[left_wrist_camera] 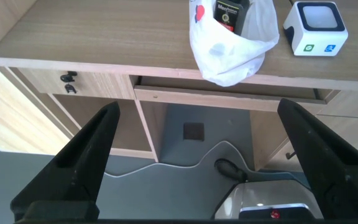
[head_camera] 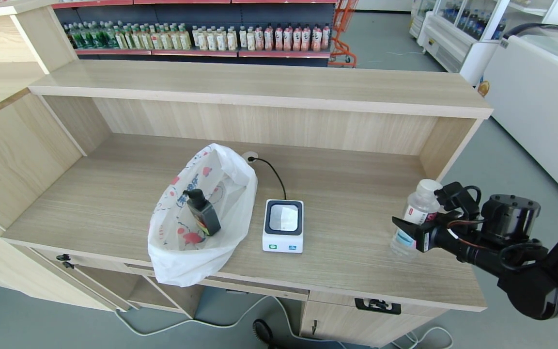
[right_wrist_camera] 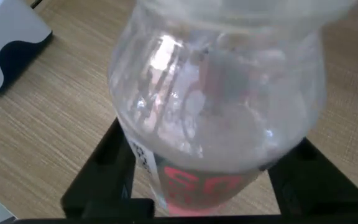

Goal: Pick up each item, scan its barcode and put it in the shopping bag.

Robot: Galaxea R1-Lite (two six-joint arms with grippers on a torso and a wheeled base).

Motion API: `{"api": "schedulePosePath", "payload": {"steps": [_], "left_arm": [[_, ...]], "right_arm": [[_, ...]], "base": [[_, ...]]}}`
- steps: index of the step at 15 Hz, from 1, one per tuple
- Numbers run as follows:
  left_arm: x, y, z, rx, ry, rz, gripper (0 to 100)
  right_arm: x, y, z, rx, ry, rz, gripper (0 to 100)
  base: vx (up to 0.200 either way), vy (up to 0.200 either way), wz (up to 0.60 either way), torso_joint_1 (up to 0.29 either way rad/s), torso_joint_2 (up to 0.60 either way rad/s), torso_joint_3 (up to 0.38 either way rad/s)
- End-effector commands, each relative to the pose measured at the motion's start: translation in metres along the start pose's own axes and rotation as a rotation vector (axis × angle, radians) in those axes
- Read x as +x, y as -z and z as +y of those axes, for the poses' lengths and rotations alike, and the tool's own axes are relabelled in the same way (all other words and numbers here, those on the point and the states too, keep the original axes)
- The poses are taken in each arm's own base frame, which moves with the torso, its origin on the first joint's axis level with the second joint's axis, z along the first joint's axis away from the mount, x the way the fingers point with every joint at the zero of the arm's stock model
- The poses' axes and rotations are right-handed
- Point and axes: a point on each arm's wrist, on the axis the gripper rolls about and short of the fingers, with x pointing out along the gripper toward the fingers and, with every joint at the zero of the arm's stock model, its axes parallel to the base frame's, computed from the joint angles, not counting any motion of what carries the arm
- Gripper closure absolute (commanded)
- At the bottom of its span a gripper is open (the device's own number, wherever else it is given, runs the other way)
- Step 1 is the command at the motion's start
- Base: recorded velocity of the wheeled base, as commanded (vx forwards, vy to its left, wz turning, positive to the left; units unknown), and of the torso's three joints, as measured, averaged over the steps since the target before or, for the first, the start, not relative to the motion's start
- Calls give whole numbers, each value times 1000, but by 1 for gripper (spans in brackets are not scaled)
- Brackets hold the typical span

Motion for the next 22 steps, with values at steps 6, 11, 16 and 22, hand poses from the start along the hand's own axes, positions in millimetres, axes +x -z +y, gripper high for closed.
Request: {"api": "schedulePosePath", "payload": {"steps": [6, 11, 16, 22], "left_arm": [[0, 0, 0, -1, 0, 0, 0], [0, 0, 0, 1, 0, 0, 0], [0, 0, 0, 1, 0, 0, 0], [0, 0, 0, 1, 0, 0, 0]], "right_arm": [[-4, -2, 3, -34, -5, -1, 100], [-30, -40, 0, 112, 17, -80, 100], [-75, -135, 13, 311, -266, -228, 100], [-152, -194, 80, 466, -804, -298, 100]], "base": [[0, 0, 0, 0, 0, 0], [0, 0, 0, 0, 0, 0], [0, 0, 0, 0, 0, 0], [0, 0, 0, 0, 0, 0]]}}
